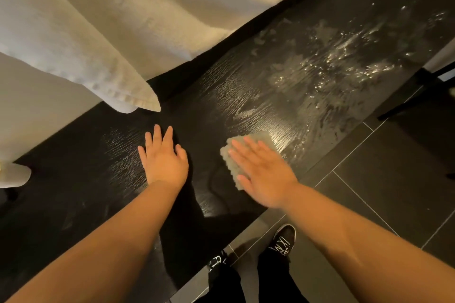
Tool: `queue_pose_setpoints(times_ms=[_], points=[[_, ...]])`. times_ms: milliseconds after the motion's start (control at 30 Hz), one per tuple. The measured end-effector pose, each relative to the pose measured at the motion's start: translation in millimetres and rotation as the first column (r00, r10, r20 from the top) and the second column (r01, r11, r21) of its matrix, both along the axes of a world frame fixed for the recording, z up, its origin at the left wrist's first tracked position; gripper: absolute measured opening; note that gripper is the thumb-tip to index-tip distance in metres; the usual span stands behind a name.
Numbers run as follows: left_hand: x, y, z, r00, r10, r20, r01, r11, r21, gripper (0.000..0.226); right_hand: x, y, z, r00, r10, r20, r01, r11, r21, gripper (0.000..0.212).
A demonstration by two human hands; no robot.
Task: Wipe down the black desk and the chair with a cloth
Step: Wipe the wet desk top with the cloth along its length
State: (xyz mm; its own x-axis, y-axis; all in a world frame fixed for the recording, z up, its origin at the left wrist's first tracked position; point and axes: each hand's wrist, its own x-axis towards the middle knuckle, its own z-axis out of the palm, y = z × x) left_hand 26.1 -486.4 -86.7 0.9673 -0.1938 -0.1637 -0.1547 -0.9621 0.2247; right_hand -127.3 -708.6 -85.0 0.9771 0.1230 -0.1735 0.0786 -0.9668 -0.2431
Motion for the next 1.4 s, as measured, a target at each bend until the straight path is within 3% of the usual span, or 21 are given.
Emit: queue_pose_setpoints(times_ms=[133, 267, 333, 433, 600, 833, 967, 1033, 1167, 1267, 1333, 1400], points=[[-37.9, -50.9, 3.4, 0.986, -0.163, -0.045, 0.161, 0.986, -0.053, 0.064, 4.5, -93.3, -10.3, 0.973, -0.232, 0.011, 0.232, 0.968, -0.092, 0.064], [-67.3, -79.6, -1.3, 0.952, -0.302, -0.046, 0.304, 0.950, 0.072, 0.072, 11.2, -142.9, -2.0, 0.935, -0.353, -0.035, 0.348, 0.932, -0.101, 0.068], [-69.0, -80.9, -4.0, 0.953, -0.298, -0.051, 0.302, 0.947, 0.110, 0.074, 9.4, -125.6, -0.6, 0.947, -0.320, 0.000, 0.320, 0.946, -0.052, 0.064], [-67.9, -81.5, -6.2, 0.956, -0.289, -0.055, 0.294, 0.948, 0.122, 0.075, -8.0, -59.1, -3.9, 0.988, -0.139, 0.068, 0.135, 0.989, 0.063, 0.062], [-69.1, -81.4, -7.1, 0.955, -0.295, -0.044, 0.298, 0.946, 0.131, 0.074, -36.9, -21.9, -0.8, 0.999, -0.003, 0.045, 0.001, 0.999, 0.050, 0.066], [-69.2, -81.0, -5.5, 0.955, -0.295, -0.029, 0.296, 0.945, 0.139, 0.073, -38.2, -136.5, -9.7, 0.968, -0.250, 0.019, 0.250, 0.962, -0.111, 0.065], [-68.6, -81.9, -5.0, 0.953, -0.300, -0.033, 0.302, 0.942, 0.149, 0.074, -37.9, -100.2, -5.4, 0.922, -0.380, 0.077, 0.383, 0.923, -0.026, 0.068], [-68.8, -81.4, -5.2, 0.953, -0.301, -0.036, 0.303, 0.941, 0.147, 0.074, -49.3, -50.0, -8.1, 0.936, -0.327, 0.132, 0.327, 0.945, 0.018, 0.068], [-68.8, -80.7, -6.1, 0.950, -0.311, -0.038, 0.314, 0.938, 0.147, 0.074, -72.7, 5.7, -9.4, 0.977, -0.192, 0.097, 0.190, 0.981, 0.033, 0.072], [-68.7, -80.8, -5.7, 0.949, -0.311, -0.049, 0.315, 0.939, 0.134, 0.074, -68.0, -36.4, -19.0, 0.985, -0.121, 0.124, 0.123, 0.992, -0.005, 0.075], [-69.4, -80.0, -6.0, 0.950, -0.311, -0.045, 0.314, 0.941, 0.128, 0.074, -58.4, -81.6, -23.9, 0.967, -0.191, 0.172, 0.202, 0.978, -0.052, 0.071], [-69.4, -80.7, -5.4, 0.949, -0.312, -0.049, 0.316, 0.941, 0.126, 0.074, -50.8, -123.5, -19.1, 0.950, -0.286, 0.122, 0.299, 0.948, -0.105, 0.072]])
